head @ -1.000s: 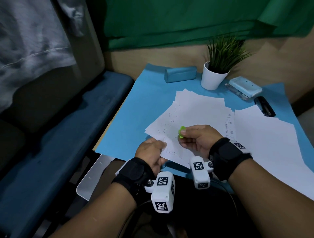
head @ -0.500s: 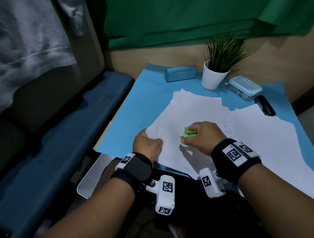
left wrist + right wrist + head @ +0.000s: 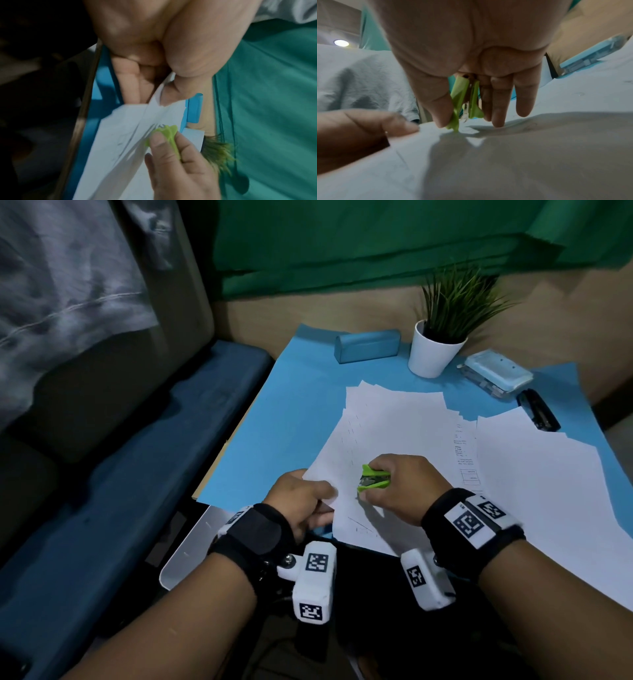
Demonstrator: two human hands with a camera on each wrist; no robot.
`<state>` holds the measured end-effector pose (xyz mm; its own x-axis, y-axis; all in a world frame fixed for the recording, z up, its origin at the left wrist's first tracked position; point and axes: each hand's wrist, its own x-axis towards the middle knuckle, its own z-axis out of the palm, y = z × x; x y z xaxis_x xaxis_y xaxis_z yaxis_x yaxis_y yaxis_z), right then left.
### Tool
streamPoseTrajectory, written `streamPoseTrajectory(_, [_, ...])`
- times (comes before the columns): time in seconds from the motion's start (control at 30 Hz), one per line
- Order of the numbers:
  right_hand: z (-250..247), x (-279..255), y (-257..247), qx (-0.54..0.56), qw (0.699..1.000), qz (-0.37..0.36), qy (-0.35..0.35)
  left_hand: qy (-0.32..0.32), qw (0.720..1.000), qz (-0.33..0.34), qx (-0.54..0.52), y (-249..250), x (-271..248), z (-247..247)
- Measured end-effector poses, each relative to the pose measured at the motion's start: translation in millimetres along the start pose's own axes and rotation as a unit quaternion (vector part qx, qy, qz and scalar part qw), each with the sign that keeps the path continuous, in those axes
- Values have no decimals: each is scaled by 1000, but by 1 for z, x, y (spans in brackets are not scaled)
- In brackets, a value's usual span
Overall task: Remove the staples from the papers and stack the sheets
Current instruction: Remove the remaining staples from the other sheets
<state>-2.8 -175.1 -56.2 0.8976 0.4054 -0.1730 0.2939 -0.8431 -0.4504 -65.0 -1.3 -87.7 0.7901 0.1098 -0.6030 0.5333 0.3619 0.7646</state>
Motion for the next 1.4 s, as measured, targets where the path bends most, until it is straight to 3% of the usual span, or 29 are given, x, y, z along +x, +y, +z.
streamPoseTrajectory(0.07, [-1, -4, 1, 0, 1000, -17, -12, -33, 996, -58, -61, 6, -3, -3])
streamPoseTrajectory(0.17, [-2, -11, 2, 1, 999, -44, -21, -25, 992, -87, -87, 17, 4, -10])
streamPoseTrajectory(0.37, [-4, -17, 9, 23, 999, -38, 12, -20, 999, -43, -1, 22, 5, -2])
streamPoseTrajectory(0.5, [-14, -17, 8, 44, 997, -23, 64, -30, 998, -22, -51, 13, 3, -4])
streamPoseTrajectory(0.7, [-23, -14, 5, 29, 997, -3, 75, -30, 992, 7, -122, 2, -1, -4])
streamPoseTrajectory(0.87, [-18, -15, 1, 25, 998, 6, 53, -27, 993, -6, -118, -10, 0, 4])
streamPoseTrajectory(1.1, [-5, -21, -11, -72, 995, -72, 10, -84, 990, -38, -103, -18, -4, 17])
streamPoseTrajectory(1.4, [-2, -18, -16, -132, 988, -68, -37, -114, 985, -28, -123, -18, -7, 21])
